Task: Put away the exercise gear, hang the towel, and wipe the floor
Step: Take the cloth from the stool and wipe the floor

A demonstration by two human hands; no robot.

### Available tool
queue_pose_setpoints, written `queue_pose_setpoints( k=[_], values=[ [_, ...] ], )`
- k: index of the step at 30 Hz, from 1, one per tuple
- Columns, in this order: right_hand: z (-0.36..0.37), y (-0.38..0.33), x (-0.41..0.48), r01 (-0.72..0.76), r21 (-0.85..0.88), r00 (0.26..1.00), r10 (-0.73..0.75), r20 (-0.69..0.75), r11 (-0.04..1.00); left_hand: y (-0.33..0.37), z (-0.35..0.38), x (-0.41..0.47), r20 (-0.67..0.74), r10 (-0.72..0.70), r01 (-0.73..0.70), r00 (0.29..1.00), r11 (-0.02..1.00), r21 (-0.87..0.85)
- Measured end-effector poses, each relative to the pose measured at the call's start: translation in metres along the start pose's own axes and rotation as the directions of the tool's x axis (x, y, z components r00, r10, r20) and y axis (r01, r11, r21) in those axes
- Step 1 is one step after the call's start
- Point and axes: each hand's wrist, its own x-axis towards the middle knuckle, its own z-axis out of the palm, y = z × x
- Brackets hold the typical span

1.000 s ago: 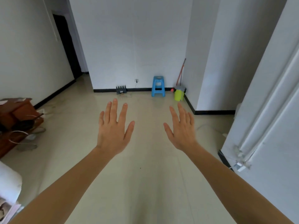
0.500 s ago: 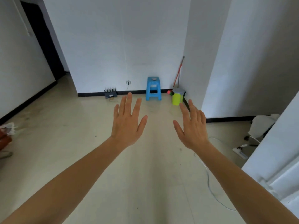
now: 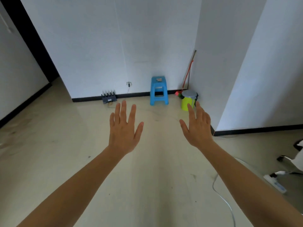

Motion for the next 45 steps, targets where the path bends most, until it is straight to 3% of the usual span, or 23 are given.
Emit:
queue_pose_setpoints(
  k=[9,14,22,29,35,41,45],
  values=[
    [0.142,-0.014,0.266,0.177,-0.045,0.984,-0.177,-0.008,0.983,-0.115,0.152,0.222,-0.108,-0.026,0.022,0.994,0.999,-0.037],
    [0.199,-0.009,0.398,0.157,-0.054,0.988,-0.156,0.015,0.986,-0.172,0.230,0.361,-0.076,0.003,-0.010,0.997,0.996,-0.090],
    [0.292,0.035,0.615,0.072,-0.018,0.994,-0.073,-0.082,0.997,-0.208,0.364,0.585,-0.050,0.040,-0.049,0.998,0.977,-0.206],
    [0.405,0.087,0.818,0.037,-0.075,0.997,-0.041,-0.061,0.996,-0.253,0.501,0.782,0.020,0.033,-0.030,0.999,0.994,-0.104],
    [0.462,0.102,1.005,-0.044,-0.055,0.999,0.043,-0.012,0.998,-0.302,0.565,0.923,0.008,-0.020,0.020,1.000,0.997,-0.077],
    [0.537,0.101,1.142,0.057,-0.128,0.998,-0.056,0.011,0.990,-0.369,0.669,1.031,0.041,-0.001,0.001,0.999,1.000,-0.016],
    [0.597,0.114,1.217,0.031,-0.178,0.998,-0.022,0.058,0.984,-0.407,0.756,1.095,0.129,-0.032,0.037,0.991,0.999,-0.033]
  ],
)
